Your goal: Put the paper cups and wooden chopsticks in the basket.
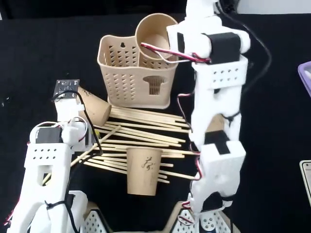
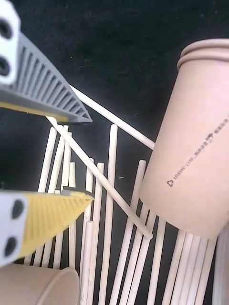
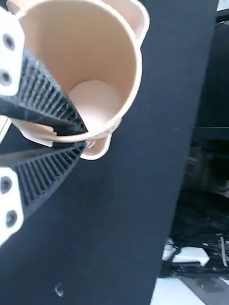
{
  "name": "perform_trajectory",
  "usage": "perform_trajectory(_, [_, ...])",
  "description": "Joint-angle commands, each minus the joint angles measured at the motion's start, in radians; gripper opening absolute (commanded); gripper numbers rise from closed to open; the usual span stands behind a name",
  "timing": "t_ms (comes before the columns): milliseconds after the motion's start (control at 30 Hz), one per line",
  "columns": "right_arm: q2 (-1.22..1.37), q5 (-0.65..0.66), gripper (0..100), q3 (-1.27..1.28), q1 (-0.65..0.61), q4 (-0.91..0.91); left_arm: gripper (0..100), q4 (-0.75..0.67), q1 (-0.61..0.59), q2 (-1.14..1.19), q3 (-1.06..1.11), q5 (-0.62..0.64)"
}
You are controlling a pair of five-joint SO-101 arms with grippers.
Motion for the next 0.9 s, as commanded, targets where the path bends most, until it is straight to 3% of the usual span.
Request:
perform_trajectory(0, [0.008, -0.012, 1.1, -0.045, -0.012, 0.034, 23, -0.003, 0.008, -0.018, -0.004, 0.005])
perform_trajectory(467, [-0.11, -0.012, 1.1, -0.025, -0.014, 0.043, 23, -0.003, 0.008, -0.02, -0.004, 0.005])
perform_trajectory(867, [-0.191, -0.011, 1.1, 0.263, -0.028, 0.034, 23, -0.003, 0.007, -0.02, -0.004, 0.005])
